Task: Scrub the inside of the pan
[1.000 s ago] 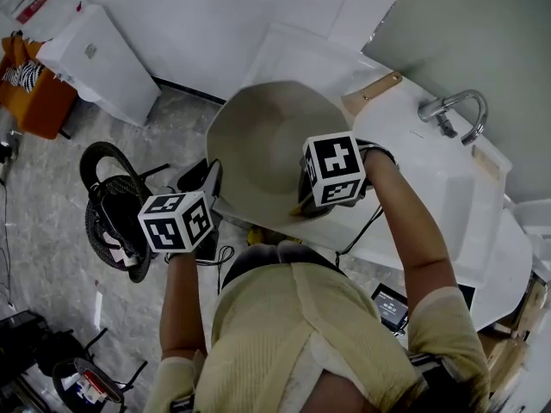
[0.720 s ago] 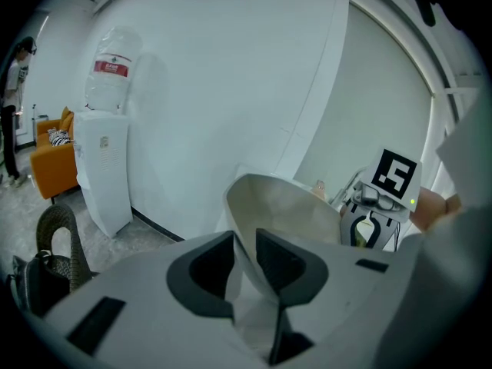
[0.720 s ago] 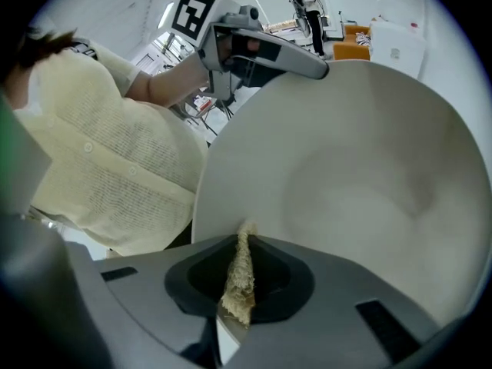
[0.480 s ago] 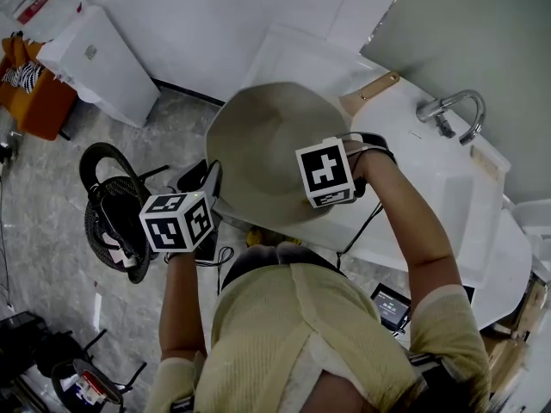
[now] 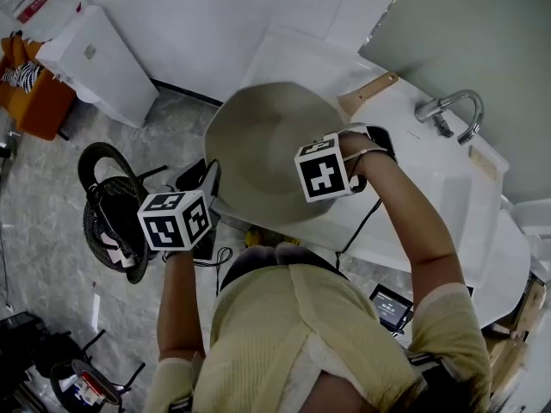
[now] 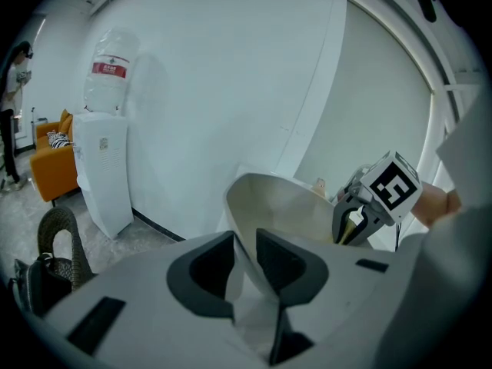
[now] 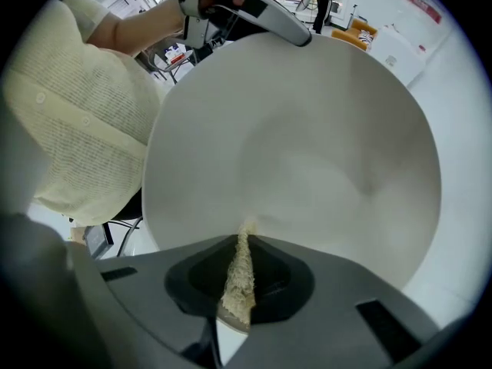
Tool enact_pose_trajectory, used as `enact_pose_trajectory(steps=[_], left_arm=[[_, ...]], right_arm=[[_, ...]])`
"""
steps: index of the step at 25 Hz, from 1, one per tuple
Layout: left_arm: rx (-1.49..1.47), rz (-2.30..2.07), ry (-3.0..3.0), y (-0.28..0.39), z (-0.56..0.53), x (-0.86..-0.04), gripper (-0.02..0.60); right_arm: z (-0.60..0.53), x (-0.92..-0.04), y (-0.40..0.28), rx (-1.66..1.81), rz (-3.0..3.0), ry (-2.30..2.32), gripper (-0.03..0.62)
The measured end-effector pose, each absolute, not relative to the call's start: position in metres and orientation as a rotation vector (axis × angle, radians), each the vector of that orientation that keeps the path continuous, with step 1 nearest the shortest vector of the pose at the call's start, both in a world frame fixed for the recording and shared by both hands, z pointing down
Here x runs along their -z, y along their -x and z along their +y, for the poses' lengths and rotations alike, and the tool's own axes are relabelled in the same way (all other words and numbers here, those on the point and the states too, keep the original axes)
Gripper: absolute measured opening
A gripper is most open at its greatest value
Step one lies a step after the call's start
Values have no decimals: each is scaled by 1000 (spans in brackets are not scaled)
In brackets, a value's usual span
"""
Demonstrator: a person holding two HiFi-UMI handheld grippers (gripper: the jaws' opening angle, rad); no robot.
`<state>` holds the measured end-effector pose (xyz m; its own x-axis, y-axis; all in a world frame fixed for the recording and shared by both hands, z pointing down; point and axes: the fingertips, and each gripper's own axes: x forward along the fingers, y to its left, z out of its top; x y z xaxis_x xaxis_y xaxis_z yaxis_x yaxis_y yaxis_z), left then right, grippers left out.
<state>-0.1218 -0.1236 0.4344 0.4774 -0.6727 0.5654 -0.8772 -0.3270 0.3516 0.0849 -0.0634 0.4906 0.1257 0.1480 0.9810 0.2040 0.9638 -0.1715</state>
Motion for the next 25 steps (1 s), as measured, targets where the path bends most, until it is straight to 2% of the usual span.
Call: enact_pose_trajectory(steps=[25], left_arm=[[-440,-1247,-2106,120,-124,-435,141]], right_arm=[[-146,-498,-93,372,-1348,6,53]])
